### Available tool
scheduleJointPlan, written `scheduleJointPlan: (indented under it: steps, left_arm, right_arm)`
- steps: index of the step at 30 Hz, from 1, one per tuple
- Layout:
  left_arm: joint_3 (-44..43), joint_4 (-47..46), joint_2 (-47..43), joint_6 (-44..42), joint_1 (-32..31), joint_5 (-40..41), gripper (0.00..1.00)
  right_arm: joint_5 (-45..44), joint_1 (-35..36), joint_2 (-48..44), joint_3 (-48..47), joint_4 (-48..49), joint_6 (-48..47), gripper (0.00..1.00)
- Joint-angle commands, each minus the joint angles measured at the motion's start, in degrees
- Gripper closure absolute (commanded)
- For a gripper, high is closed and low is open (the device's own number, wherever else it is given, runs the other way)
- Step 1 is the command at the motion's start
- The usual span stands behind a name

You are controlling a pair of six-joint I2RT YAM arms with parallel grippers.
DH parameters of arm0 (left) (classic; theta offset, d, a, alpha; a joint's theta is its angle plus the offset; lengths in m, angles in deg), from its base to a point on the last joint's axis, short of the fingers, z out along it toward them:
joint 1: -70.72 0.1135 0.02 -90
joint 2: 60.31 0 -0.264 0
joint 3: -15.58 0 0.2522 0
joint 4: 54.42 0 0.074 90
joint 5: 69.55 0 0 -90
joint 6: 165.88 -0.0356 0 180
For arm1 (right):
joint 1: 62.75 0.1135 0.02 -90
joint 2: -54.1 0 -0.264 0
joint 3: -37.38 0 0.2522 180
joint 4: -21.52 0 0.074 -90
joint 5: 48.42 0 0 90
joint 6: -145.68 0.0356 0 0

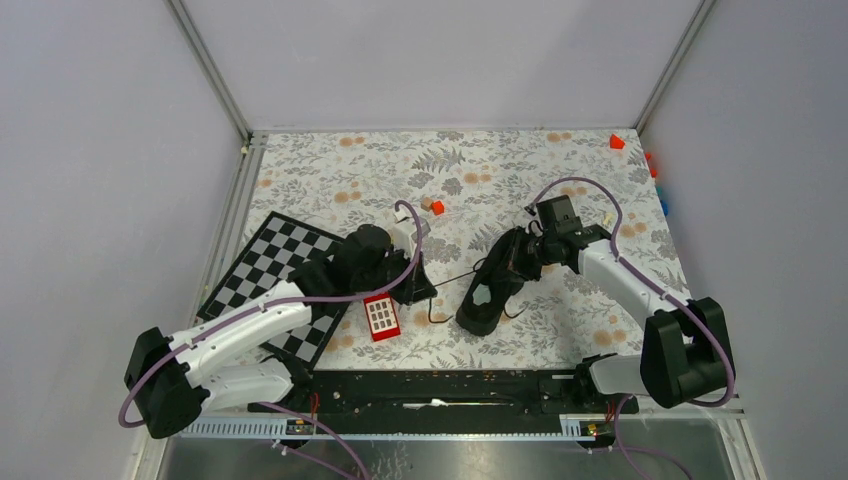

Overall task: Tie the shoes
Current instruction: Cross the shoelace with the shoelace.

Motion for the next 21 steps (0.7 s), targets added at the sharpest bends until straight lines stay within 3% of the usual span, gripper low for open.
scheduleJointPlan:
  steps: [1, 21]
  left_arm:
    - [0.4, -2.0, -2.0, -1.2, -0.2, -0.1, 1.00]
    - [0.6, -2.7, -1.9, -1.6, -0.2, -0.4, 1.00]
  right_arm:
    - [5.0, -1.7, 0.8, -2.5, -0.4, 2.5, 1.00]
    - [10.4, -5.2, 3.5, -2.9, 2.9, 6.9, 1.00]
